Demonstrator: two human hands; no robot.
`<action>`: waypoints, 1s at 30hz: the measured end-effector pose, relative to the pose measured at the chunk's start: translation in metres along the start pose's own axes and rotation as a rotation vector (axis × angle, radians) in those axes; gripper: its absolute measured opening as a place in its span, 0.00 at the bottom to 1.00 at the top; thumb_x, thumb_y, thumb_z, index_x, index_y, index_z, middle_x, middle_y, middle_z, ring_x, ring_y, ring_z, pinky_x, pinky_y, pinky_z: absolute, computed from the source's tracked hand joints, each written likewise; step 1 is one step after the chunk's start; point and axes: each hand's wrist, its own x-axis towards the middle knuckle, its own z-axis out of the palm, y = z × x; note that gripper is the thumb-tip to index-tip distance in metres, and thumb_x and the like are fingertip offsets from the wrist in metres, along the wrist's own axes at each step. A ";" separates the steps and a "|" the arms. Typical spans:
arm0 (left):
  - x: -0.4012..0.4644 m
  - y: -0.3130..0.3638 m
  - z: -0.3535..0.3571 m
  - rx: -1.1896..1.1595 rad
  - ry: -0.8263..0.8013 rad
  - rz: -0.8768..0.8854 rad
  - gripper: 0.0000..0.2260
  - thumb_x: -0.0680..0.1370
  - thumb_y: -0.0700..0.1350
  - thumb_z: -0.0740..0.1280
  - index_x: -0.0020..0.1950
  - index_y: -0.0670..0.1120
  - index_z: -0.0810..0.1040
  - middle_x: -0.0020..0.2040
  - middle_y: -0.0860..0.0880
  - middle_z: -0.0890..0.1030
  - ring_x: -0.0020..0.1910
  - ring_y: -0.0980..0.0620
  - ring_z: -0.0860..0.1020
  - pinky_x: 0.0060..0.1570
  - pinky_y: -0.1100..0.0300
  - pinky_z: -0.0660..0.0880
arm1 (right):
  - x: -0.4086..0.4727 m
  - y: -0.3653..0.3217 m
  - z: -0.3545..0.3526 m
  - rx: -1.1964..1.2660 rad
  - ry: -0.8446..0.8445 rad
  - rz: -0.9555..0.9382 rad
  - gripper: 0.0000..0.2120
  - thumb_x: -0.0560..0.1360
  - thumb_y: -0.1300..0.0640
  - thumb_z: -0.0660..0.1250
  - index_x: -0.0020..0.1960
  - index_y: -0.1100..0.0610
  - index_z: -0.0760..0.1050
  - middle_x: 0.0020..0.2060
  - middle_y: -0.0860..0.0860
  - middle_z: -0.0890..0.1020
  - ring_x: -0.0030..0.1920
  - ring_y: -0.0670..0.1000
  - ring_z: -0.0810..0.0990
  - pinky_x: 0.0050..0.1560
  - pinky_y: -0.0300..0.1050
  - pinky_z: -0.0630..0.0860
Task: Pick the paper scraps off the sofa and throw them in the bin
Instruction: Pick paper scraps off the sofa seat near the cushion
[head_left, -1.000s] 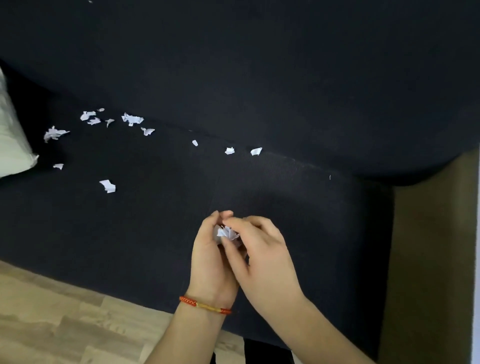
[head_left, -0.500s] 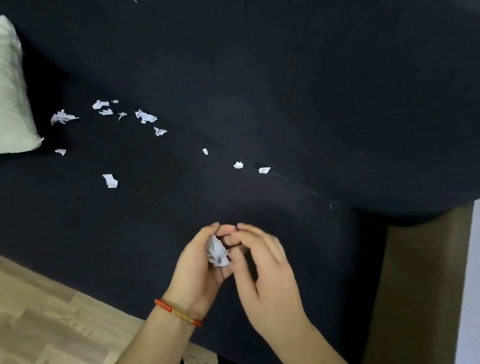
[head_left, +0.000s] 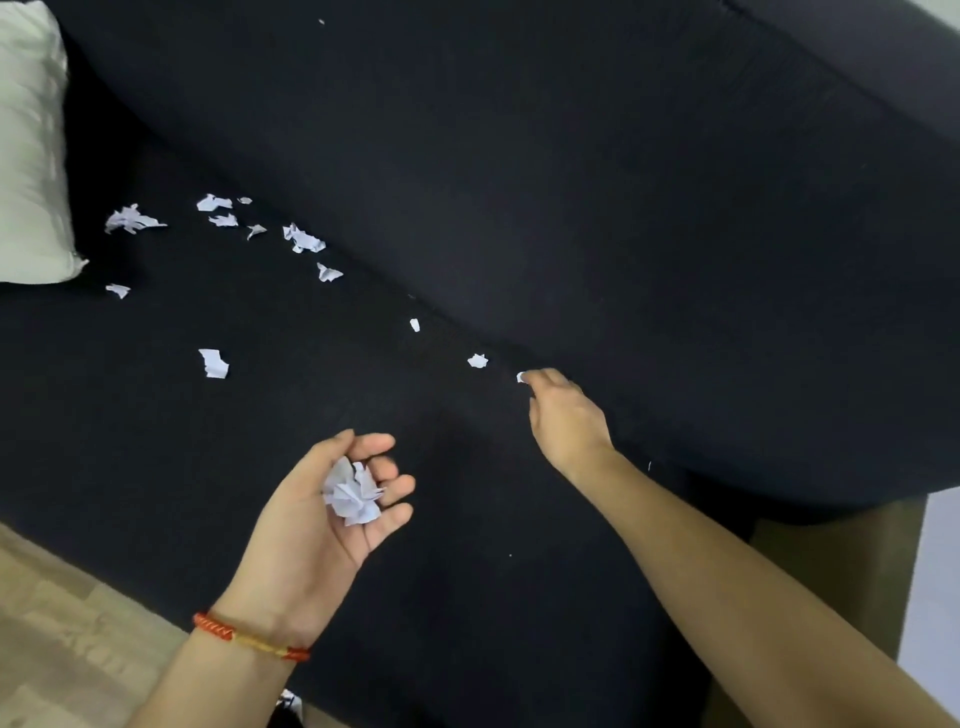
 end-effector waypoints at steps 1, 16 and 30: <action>0.000 0.000 -0.001 -0.005 0.002 0.005 0.16 0.83 0.51 0.64 0.47 0.46 0.89 0.40 0.47 0.82 0.40 0.50 0.86 0.38 0.56 0.84 | 0.008 0.003 0.002 -0.032 -0.005 0.000 0.23 0.85 0.63 0.60 0.78 0.49 0.68 0.73 0.47 0.73 0.65 0.54 0.78 0.60 0.52 0.80; -0.001 0.000 -0.022 -0.042 0.041 0.020 0.14 0.78 0.52 0.67 0.53 0.46 0.89 0.44 0.46 0.85 0.45 0.48 0.87 0.40 0.54 0.85 | 0.047 -0.002 0.026 -0.266 -0.054 -0.014 0.36 0.74 0.73 0.70 0.78 0.53 0.65 0.69 0.52 0.74 0.60 0.57 0.83 0.53 0.53 0.84; -0.015 0.001 -0.022 -0.092 0.065 0.022 0.13 0.78 0.51 0.67 0.47 0.46 0.88 0.44 0.44 0.85 0.45 0.46 0.87 0.40 0.53 0.85 | 0.049 -0.009 0.007 0.098 0.183 0.108 0.06 0.83 0.62 0.65 0.52 0.56 0.80 0.41 0.52 0.85 0.40 0.55 0.84 0.40 0.51 0.83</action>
